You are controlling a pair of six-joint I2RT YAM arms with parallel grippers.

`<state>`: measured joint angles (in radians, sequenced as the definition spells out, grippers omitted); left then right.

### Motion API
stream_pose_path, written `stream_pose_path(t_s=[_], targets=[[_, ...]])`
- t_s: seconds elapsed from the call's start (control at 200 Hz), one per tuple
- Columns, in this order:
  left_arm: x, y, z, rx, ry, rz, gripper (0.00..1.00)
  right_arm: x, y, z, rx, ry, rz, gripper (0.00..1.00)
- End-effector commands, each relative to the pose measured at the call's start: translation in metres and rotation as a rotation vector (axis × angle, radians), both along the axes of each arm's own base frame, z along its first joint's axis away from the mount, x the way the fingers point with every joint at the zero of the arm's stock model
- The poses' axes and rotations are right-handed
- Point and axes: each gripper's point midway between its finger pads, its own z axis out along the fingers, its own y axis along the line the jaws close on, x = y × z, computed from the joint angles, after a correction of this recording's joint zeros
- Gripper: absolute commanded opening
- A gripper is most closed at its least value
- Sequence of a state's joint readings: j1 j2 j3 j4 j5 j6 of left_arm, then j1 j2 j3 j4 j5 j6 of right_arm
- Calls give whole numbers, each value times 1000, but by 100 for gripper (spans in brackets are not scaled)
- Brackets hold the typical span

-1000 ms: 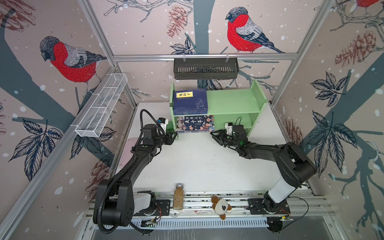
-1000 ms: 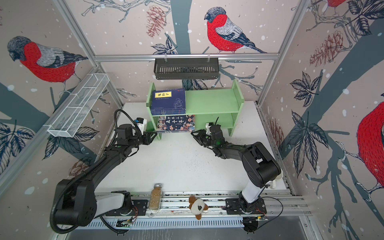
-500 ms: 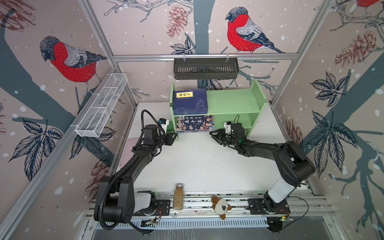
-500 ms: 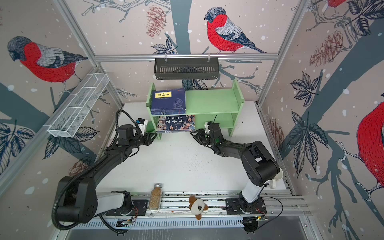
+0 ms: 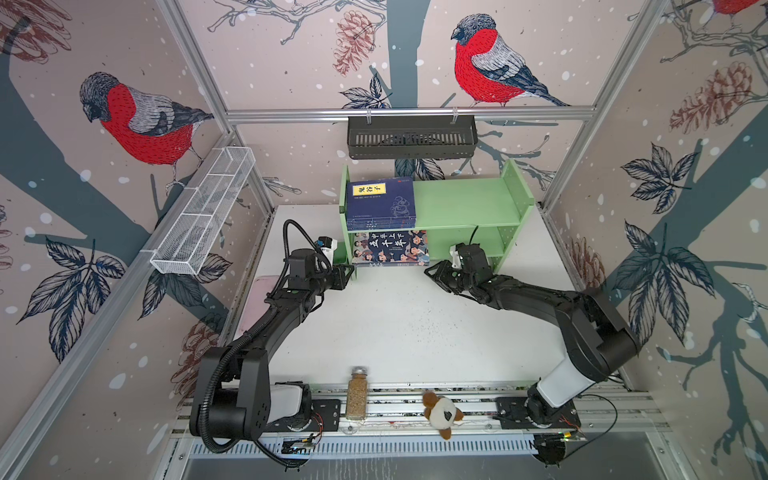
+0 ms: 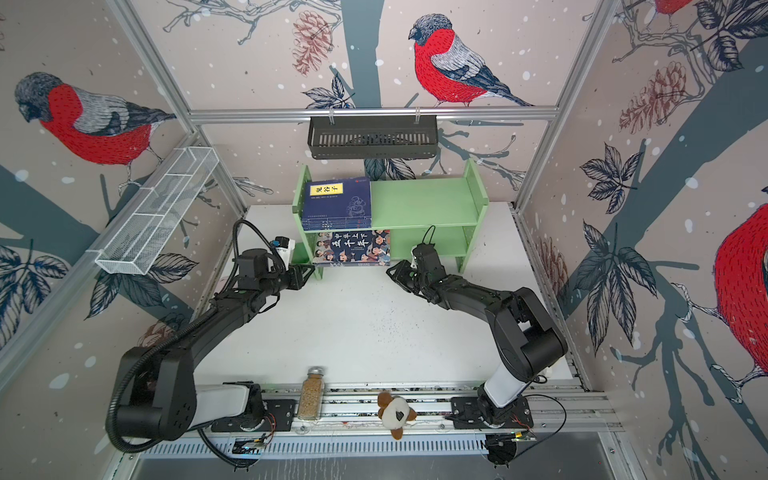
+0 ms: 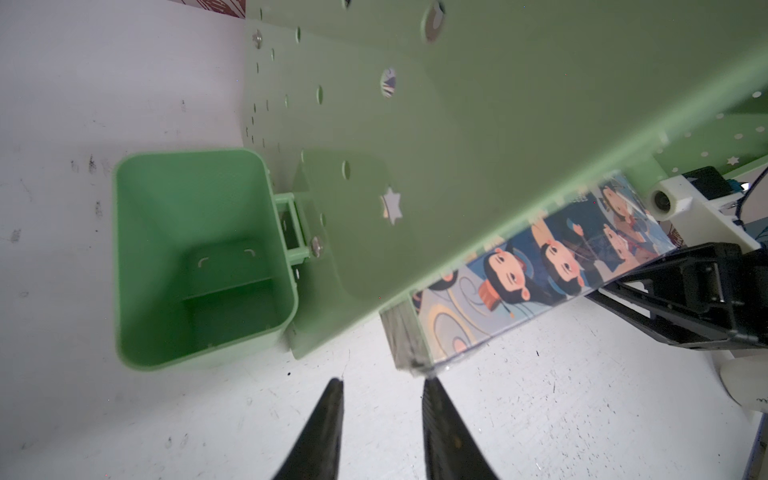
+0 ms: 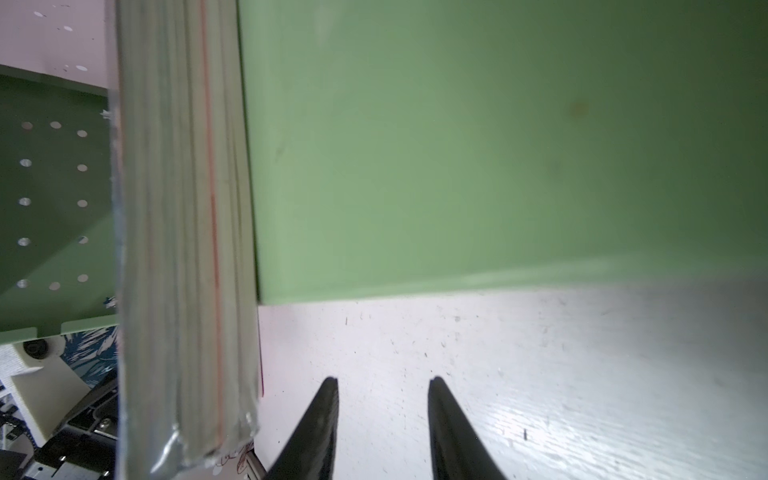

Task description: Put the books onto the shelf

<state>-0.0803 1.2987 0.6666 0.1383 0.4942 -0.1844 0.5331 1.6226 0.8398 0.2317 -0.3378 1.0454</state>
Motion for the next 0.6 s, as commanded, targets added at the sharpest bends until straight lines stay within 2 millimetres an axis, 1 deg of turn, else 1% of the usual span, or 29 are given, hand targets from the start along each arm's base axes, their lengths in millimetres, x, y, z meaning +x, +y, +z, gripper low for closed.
stream_pose_path(t_s=[0.0, 0.11, 0.255, 0.41, 0.54, 0.595], targets=[[7, 1, 7, 6, -53, 1, 34, -4, 0, 2, -42, -25, 8, 37], [7, 1, 6, 13, -56, 0, 34, -8, 6, 12, -28, -56, 23, 36], [10, 0, 7, 14, -65, -6, 34, -10, 7, 25, -20, -92, 14, 35], [13, -1, 5, 4, -61, -3, 34, -10, 5, 31, -15, -110, 9, 35], [14, 0, 5, 5, -65, 1, 34, -5, 7, 36, 6, -131, 7, 35], [15, 0, 7, 5, -70, 4, 34, -3, 8, 35, 10, -132, 6, 35]])
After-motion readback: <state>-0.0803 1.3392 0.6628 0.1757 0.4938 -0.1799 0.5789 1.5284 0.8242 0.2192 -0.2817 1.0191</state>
